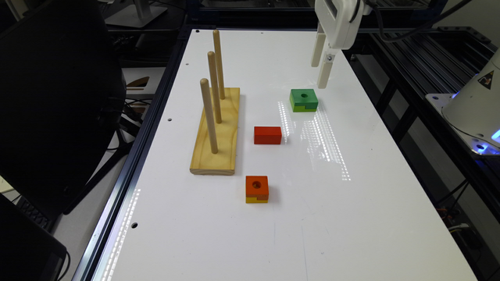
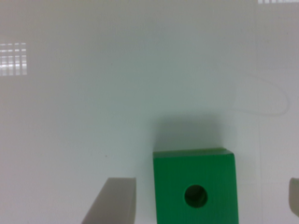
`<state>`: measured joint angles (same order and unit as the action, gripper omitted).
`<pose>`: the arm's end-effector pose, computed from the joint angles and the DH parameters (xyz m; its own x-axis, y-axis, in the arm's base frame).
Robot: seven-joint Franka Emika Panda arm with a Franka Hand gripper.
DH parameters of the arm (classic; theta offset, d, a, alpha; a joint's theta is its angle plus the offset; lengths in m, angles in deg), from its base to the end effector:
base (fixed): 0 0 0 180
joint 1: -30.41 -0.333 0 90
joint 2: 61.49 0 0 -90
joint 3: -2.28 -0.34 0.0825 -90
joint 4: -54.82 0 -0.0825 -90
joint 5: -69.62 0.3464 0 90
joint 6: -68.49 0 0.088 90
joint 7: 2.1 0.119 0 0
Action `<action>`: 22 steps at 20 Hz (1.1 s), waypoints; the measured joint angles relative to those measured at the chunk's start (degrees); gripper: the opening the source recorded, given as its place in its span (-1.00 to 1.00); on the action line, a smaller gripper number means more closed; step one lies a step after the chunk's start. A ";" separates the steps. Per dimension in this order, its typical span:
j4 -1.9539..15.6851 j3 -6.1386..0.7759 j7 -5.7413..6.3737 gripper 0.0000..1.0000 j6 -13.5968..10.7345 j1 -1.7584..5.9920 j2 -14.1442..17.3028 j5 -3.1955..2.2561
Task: Pick up green block.
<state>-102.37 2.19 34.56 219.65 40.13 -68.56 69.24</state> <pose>0.3690 -0.0625 0.3039 0.6950 -0.7188 0.0166 -0.7188 -0.6952 -0.0080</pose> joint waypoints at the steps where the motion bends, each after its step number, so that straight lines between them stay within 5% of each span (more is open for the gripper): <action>1: 0.00 0.00 0.00 1.00 0.00 0.00 0.07 0.00; 4: -0.01 0.00 -0.01 1.00 0.82 0.00 1.27 0.00; 11: 0.31 0.00 -0.03 1.00 7.45 0.02 8.04 0.00; 22: 1.77 -0.12 -0.04 1.00 7.85 0.01 9.13 0.00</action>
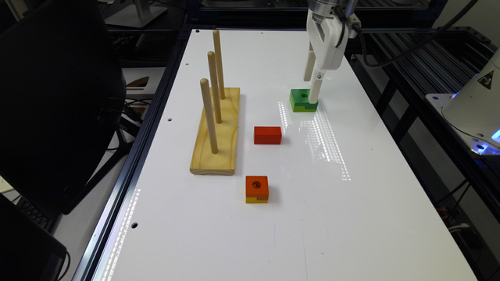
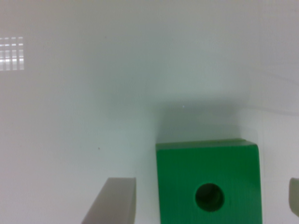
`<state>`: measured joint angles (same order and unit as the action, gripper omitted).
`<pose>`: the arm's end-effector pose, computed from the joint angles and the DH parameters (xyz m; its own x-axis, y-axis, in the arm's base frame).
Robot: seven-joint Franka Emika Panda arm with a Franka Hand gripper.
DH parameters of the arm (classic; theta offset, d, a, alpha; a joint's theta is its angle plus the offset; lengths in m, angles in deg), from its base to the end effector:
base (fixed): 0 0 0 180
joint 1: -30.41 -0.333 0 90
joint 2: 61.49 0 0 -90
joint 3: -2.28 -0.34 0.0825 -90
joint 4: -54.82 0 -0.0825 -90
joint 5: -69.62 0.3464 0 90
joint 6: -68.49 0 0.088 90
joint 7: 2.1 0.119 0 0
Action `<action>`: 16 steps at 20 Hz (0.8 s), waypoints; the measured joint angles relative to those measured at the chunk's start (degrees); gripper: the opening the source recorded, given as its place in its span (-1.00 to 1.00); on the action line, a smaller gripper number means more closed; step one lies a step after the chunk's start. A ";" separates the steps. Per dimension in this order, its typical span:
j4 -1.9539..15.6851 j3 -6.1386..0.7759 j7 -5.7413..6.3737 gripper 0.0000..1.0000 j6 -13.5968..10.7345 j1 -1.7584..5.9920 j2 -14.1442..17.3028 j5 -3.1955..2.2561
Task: Pick up green block.
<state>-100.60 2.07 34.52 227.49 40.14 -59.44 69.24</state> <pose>0.3893 -0.0650 0.2649 0.6970 -0.7167 0.0229 -0.7166 -0.6974 -0.0140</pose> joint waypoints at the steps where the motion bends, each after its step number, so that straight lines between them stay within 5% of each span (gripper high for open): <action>1: 0.07 -0.01 0.00 1.00 0.00 0.00 0.00 0.00; 16: 2.31 -0.08 0.00 1.00 0.50 -0.01 4.00 0.00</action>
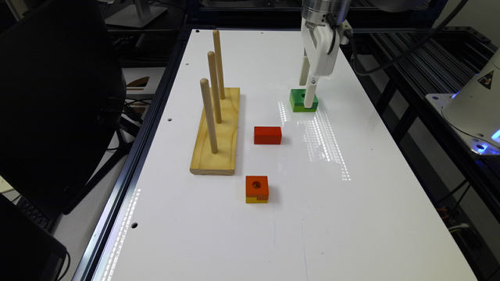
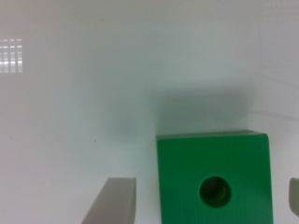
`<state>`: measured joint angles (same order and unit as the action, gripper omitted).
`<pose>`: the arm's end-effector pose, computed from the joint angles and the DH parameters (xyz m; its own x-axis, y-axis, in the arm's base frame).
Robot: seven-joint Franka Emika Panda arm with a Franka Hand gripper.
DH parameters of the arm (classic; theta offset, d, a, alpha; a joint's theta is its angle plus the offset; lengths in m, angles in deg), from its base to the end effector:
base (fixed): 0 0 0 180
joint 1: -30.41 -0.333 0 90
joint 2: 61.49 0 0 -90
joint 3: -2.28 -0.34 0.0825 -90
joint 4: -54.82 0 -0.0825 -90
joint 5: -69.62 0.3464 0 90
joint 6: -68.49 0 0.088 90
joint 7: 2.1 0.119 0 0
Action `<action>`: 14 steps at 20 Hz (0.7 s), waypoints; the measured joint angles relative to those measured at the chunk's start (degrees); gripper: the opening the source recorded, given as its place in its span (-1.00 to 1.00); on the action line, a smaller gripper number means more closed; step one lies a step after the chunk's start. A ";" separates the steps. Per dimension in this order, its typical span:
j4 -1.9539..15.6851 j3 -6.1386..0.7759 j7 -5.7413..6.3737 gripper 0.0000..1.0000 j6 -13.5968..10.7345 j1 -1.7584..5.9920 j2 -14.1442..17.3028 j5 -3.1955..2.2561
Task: Pick up green block.
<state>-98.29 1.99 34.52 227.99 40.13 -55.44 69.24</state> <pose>0.4015 -0.0664 0.2495 0.6984 -0.7156 0.0058 -0.7156 -0.6985 -0.0021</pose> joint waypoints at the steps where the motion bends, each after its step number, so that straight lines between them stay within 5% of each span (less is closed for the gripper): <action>1: 0.00 0.00 0.00 1.00 0.00 0.00 0.00 0.00; 5: 0.00 -0.01 0.00 1.00 0.85 0.00 1.38 0.00; 8: 0.18 -0.01 0.00 1.00 5.57 0.00 5.90 0.00; 11: 0.55 -0.03 0.00 1.00 5.63 0.01 5.95 0.00; 12: 0.55 -0.02 0.01 -1.00 5.63 0.01 5.90 0.00; 14: 0.55 -0.02 0.01 -1.00 5.63 0.01 5.90 0.00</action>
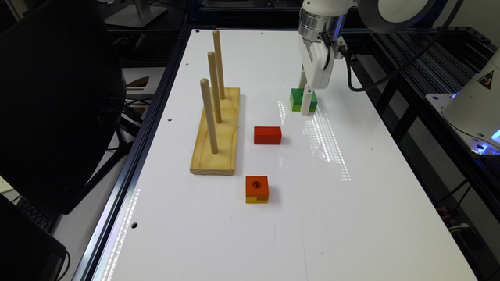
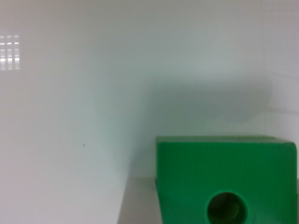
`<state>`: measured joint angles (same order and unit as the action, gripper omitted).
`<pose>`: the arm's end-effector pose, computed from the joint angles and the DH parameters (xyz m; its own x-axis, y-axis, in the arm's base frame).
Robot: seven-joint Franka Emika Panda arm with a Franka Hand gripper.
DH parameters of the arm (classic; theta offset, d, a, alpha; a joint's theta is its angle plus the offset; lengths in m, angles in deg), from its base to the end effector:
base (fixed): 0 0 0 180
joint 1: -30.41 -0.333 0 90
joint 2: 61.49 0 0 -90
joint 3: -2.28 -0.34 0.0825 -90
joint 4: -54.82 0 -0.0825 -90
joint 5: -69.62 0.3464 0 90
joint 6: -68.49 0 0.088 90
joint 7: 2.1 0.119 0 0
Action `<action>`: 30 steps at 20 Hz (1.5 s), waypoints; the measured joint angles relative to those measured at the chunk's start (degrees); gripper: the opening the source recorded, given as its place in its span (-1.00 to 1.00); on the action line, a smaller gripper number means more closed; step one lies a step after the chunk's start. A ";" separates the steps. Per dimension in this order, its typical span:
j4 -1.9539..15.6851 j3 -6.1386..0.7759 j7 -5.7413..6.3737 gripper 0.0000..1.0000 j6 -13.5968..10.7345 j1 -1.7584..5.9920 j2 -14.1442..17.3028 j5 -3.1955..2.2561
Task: Pick up green block.
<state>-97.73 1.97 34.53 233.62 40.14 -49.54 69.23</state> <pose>0.4070 -0.0671 0.2188 0.6986 -0.7154 0.0092 -0.7154 -0.6987 -0.0060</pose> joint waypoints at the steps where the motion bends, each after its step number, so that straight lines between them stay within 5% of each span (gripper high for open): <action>1: 0.00 0.00 0.00 -1.00 0.00 0.00 0.00 0.00; 22: -0.21 -0.02 0.00 -1.00 -0.46 0.00 -1.74 0.00; 30: -0.68 -0.05 0.00 -1.00 -11.16 0.00 -12.29 0.00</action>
<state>-98.42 1.92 34.53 222.46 40.14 -61.83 69.23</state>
